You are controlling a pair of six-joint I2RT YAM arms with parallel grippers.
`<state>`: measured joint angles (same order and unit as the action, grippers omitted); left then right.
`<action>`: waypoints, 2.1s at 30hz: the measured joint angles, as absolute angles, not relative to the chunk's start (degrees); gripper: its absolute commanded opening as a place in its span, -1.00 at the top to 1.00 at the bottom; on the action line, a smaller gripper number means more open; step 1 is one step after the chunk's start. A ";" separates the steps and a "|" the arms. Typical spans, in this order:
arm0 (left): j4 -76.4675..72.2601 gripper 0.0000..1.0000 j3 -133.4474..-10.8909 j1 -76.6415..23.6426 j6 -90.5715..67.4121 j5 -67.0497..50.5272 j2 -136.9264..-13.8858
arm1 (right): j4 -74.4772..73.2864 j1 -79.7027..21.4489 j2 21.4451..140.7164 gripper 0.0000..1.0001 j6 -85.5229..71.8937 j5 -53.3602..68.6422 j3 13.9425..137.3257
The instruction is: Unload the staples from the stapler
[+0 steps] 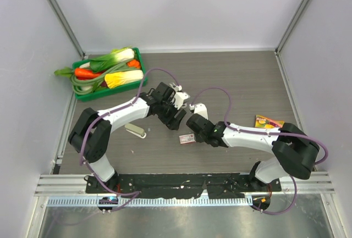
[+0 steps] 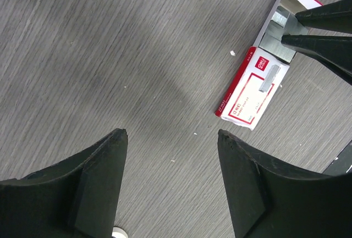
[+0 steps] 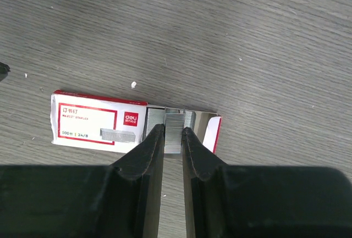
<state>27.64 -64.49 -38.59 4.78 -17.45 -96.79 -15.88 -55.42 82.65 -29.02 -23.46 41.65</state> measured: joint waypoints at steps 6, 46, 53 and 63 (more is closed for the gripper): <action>27.59 -0.43 -64.49 -38.59 4.71 -17.02 -96.79 | -15.38 -55.48 82.65 0.78 -28.99 -23.42 41.65; 27.44 -0.45 -64.49 -38.54 4.69 -16.47 -96.33 | -14.52 -56.21 82.65 0.60 -28.75 -23.27 39.83; 27.44 -0.46 -64.49 -38.54 4.69 -16.49 -96.33 | -14.00 -56.21 82.63 0.58 -28.40 -23.22 39.64; 27.44 -0.45 -64.49 -38.54 4.62 -16.49 -96.33 | -13.69 -56.21 82.65 0.58 -26.83 -23.27 39.64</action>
<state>27.44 -64.49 -38.54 4.62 -16.49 -96.33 -13.69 -56.21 82.65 -26.83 -23.27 39.64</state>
